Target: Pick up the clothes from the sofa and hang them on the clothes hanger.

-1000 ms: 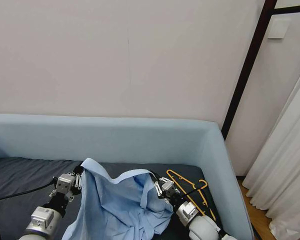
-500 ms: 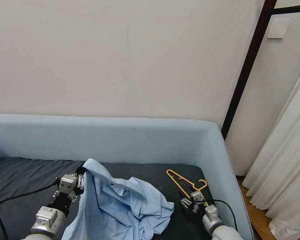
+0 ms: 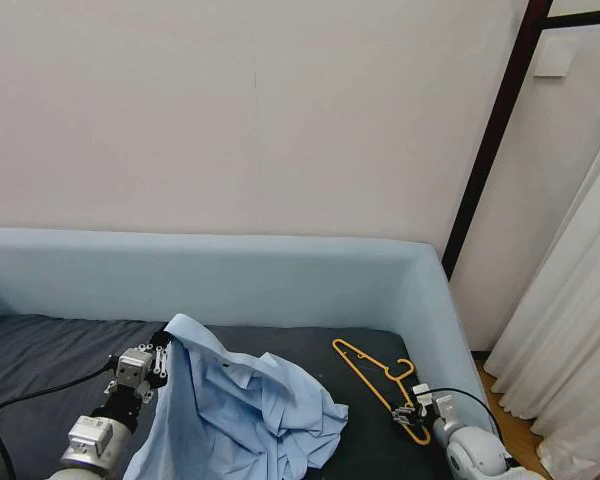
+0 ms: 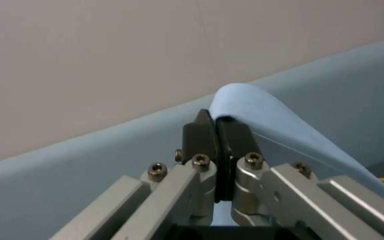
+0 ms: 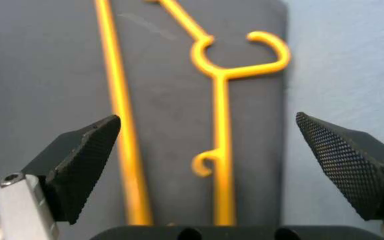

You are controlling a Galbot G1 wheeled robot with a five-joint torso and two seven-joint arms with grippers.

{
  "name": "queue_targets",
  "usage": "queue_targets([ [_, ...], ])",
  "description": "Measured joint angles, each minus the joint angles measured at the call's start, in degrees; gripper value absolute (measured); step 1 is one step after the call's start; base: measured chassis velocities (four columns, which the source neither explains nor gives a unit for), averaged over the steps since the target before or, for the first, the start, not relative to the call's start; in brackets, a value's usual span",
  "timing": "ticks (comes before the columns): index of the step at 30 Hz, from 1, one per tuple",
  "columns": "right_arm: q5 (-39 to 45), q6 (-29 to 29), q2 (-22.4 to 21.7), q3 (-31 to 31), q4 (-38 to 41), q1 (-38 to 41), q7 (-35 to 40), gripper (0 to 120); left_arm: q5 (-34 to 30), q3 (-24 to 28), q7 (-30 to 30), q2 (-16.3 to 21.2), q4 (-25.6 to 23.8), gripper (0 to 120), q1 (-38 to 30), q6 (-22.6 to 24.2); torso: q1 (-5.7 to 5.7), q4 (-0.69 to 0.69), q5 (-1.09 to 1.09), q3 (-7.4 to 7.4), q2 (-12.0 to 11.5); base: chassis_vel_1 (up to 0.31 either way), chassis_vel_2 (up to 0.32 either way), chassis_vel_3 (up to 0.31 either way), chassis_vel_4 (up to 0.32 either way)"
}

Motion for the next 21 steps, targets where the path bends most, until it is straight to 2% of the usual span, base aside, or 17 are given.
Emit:
queue_targets([
  [5, -3.37, 1.2, 2.0, 0.86, -6.71, 3.1, -4.36, 98, -0.14, 0.14, 0.6, 0.4, 0.64, 0, -0.47, -0.27, 0.0, 0.04, 0.02, 0.0, 0.0, 0.0, 0.0, 0.0, 0.0],
  [9, -5.23, 1.81, 4.26, 1.04, -11.43, 5.82, -7.53, 87, -0.3, 0.3, 0.66, 0.39, 1.05, 0, -1.17, -0.35, 0.0, -0.03, 0.01, 0.01, 0.0, 0.0, 0.0, 0.0, 0.0],
  [15, -7.8, 2.26, 6.73, 1.22, -16.64, 8.85, -8.03, 81, -0.32, 0.41, 0.66, 0.16, 1.3, 0, -1.43, -0.62, 0.01, 0.01, 0.0, 0.0, 0.0, 0.0, 0.0, 0.0, 0.0],
  [17, -8.1, 2.27, 7.11, 1.29, -17.88, 9.37, -8.14, 74, -0.36, 0.19, 0.6, 0.14, 1.28, 0, -1.33, -0.82, 0.01, 0.0, 0.0, 0.0, 0.0, 0.0, 0.0, 0.0, 0.0],
  [20, -8.19, 2.26, 7.18, 1.3, -18.13, 9.44, -8.27, 71, -0.38, 0.12, 0.58, 0.14, 1.23, 0, -1.23, -0.9, 0.01, 0.0, 0.0, 0.01, 0.0, 0.0, 0.0, 0.0, 0.0],
  [21, -8.36, 2.26, 7.31, 1.31, -18.54, 9.52, -8.55, 60, -0.42, -0.04, 0.54, 0.17, 1.12, 0, -1.08, -1.04, 0.01, -0.01, 0.0, 0.01, 0.0, 0.0, 0.0, 0.0, 0.0],
])
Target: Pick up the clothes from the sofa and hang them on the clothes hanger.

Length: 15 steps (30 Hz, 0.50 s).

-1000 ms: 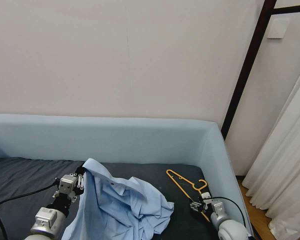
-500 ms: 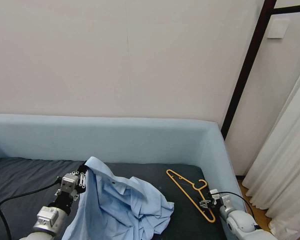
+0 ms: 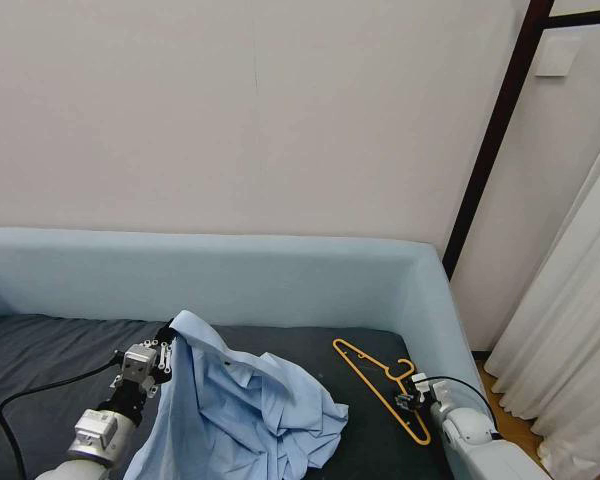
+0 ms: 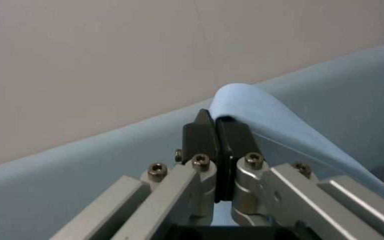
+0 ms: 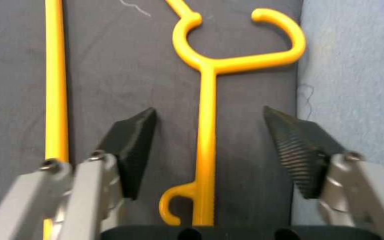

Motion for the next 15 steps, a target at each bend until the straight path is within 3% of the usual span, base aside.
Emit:
queue_targets([
  [12, 0.51, -1.38, -0.09, 0.22, 0.96, -0.91, -0.88, 24, -0.08, -0.25, -0.26, -0.16, -0.32, 0, 0.31, -0.89, 0.0, 0.01, 0.0, 0.0, 0.0, 0.0, 0.0, 0.0, 0.0],
  [15, 0.99, -1.95, -0.45, 0.44, 1.72, -1.5, -1.4, 10, 0.05, -0.2, -0.28, -0.36, -0.45, 0, 0.5, -1.27, 0.0, 0.0, 0.01, 0.0, 0.0, 0.0, 0.0, 0.0, 0.0],
])
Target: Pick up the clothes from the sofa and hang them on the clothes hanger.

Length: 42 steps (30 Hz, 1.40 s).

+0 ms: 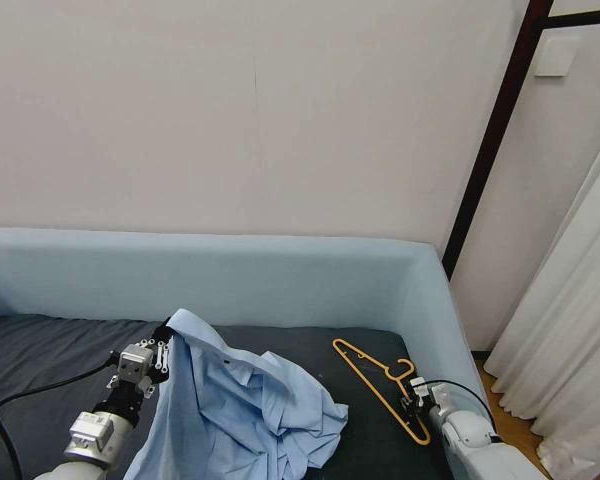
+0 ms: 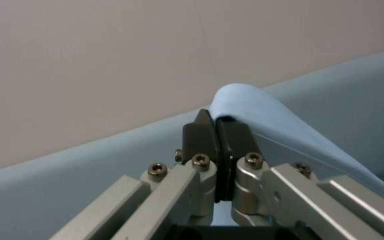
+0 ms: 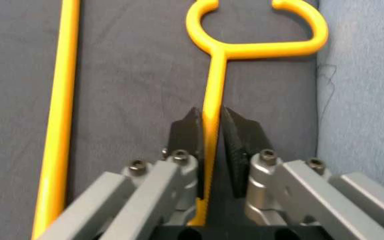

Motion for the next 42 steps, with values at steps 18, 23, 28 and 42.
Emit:
queue_targets([
  [18, 3.53, 3.78, -6.78, -0.48, 23.14, -6.84, 11.36, 3, -0.09, -0.27, -0.09, -0.64, -0.8, 0, 0.37, -0.51, 0.0, 0.03, -0.01, -0.01, 0.0, 0.0, 0.0, 0.0, 0.0],
  [23, 2.01, 4.85, -10.32, -0.5, 35.8, -11.15, 17.8, 3, -0.92, -0.28, -0.26, -0.75, -0.3, 0, 0.04, -0.52, -0.01, -0.01, -0.01, -0.01, 0.0, 0.0, 0.0, 0.0, 0.0],
  [28, -9.33, 16.63, -13.64, -0.47, 48.35, -18.92, 20.77, 3, -2.86, -0.06, -0.83, -0.65, 0.64, 0, -1.03, 0.19, -0.01, 0.0, -0.02, -0.01, 0.01, 0.0, 0.0, 0.0, 0.0],
  [42, -47.09, 32.29, -11.55, -2.59, 51.3, -26.77, 35.05, 3, -7.21, -0.05, -2.09, 0.64, 1.73, 0, -2.54, 2.33, -0.01, 0.01, -0.01, -0.01, 0.0, 0.0, 0.0, 0.0, 0.0],
])
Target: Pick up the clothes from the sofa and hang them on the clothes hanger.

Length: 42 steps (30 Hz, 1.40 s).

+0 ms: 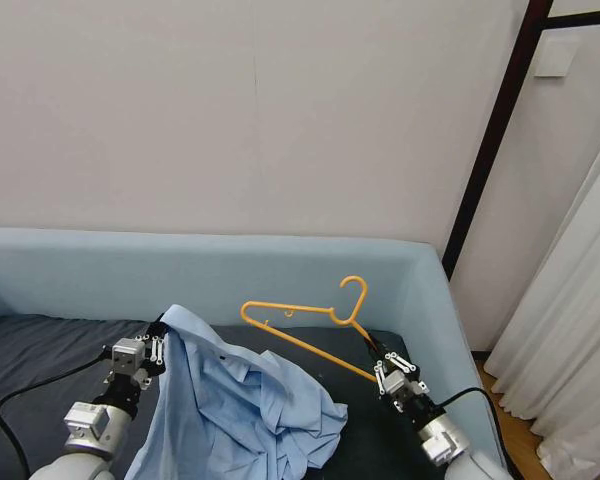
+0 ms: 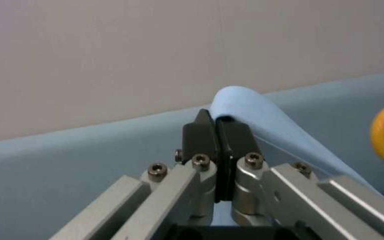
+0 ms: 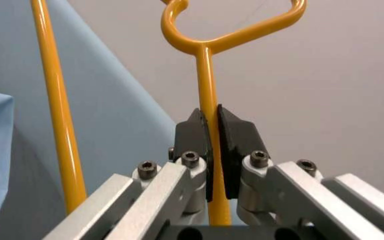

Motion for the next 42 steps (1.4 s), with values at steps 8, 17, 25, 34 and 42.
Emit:
queue_targets([
  [8, -7.99, 0.92, 1.39, -3.4, 1.3, -5.2, 6.18, 3, -0.42, -0.12, -0.42, 0.43, 0.18, 0, -0.27, 0.04, 0.0, -0.01, 0.0, 0.0, 0.0, 0.0, 0.0, 0.0, 0.0],
  [17, -11.98, -2.98, 2.9, -10.12, -1.33, -3.1, 8.21, 3, -0.2, 0.37, -0.6, -0.77, -1.44, 0, 0.29, -0.03, 0.0, 0.0, 0.01, 0.0, 0.0, 0.0, 0.0, 0.0, 0.0],
  [25, -9.27, -8.12, 5.63, -14.21, -5.38, 3.71, 8.23, 3, 1.18, 0.84, -0.66, -1.46, -3.16, 0, 1.77, -0.83, 0.01, 0.0, 0.0, 0.01, 0.0, 0.0, 0.0, 0.0, 0.0],
  [34, -7.35, -10.77, 6.73, -16.56, -7.48, 7.52, 8.11, 3, 3.96, 1.56, -0.68, -2.36, -6.73, 0, 3.73, -1.8, 0.01, -0.01, 0.01, 0.01, 0.0, 0.0, 0.0, 0.0, 0.0],
  [42, 0.56, -15.78, 7.23, -19.07, -5.61, 10.99, 8.28, 3, 7.83, 6.35, -0.88, -4.73, -7.73, 0, 6.32, -3.09, 0.01, 0.0, 0.01, 0.0, 0.0, 0.0, 0.0, 0.0, 0.0],
])
